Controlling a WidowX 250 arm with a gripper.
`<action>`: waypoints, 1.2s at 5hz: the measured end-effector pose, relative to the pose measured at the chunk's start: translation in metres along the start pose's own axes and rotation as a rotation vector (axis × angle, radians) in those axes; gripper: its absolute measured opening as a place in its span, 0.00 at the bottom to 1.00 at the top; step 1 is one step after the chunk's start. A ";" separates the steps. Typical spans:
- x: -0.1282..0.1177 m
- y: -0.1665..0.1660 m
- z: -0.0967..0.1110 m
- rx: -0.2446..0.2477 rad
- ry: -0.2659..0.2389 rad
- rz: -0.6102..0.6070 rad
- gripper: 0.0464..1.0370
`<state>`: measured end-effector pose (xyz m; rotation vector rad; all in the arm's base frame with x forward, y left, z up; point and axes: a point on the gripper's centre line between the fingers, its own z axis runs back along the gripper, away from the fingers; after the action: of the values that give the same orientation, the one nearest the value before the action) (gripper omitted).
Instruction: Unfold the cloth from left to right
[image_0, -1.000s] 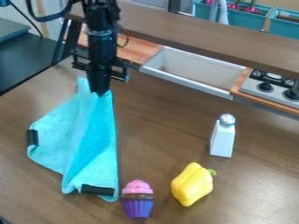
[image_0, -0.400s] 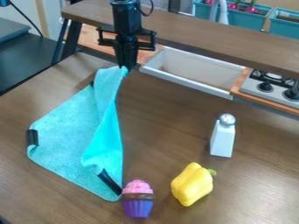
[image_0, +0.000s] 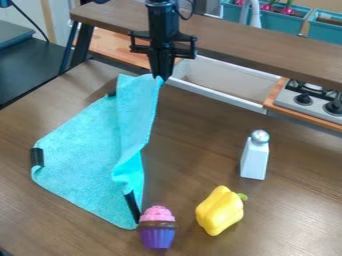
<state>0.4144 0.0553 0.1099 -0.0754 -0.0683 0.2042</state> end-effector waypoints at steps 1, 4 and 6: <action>0.003 -0.005 -0.011 0.016 0.007 0.005 0.00; 0.026 -0.028 -0.022 0.014 -0.119 0.031 0.00; 0.033 -0.036 -0.056 0.040 -0.162 0.056 0.01</action>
<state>0.4574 0.0235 0.0593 -0.0211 -0.2237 0.2670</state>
